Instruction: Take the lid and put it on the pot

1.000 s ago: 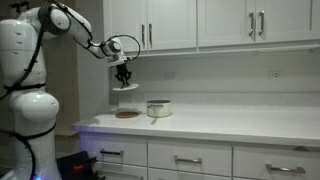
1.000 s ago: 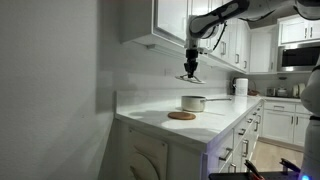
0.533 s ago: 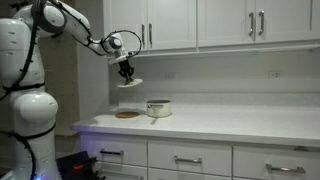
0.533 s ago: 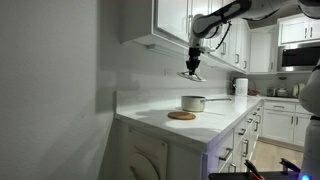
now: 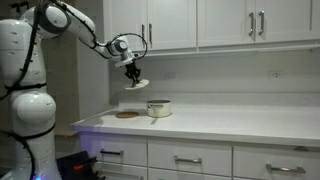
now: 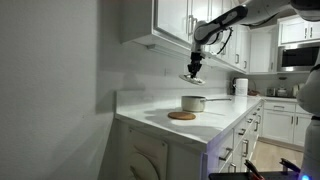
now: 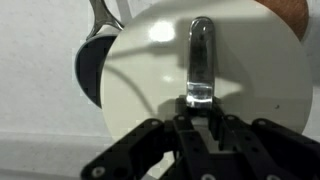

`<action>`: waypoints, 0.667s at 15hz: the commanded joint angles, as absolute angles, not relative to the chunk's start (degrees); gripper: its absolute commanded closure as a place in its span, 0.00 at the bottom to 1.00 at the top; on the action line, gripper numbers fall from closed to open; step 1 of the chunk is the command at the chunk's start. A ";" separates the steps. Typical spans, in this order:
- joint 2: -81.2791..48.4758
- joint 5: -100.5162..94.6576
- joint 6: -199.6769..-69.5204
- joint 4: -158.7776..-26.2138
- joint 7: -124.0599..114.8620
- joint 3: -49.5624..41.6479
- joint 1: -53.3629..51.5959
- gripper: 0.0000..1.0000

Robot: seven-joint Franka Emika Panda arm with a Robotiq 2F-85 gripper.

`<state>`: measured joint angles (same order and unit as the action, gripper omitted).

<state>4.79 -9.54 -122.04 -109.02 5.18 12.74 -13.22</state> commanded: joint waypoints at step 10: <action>-3.20 -14.37 -129.13 -105.83 3.53 10.73 -11.23 0.94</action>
<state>-1.03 -12.60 -128.17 -108.71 5.07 10.89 -11.48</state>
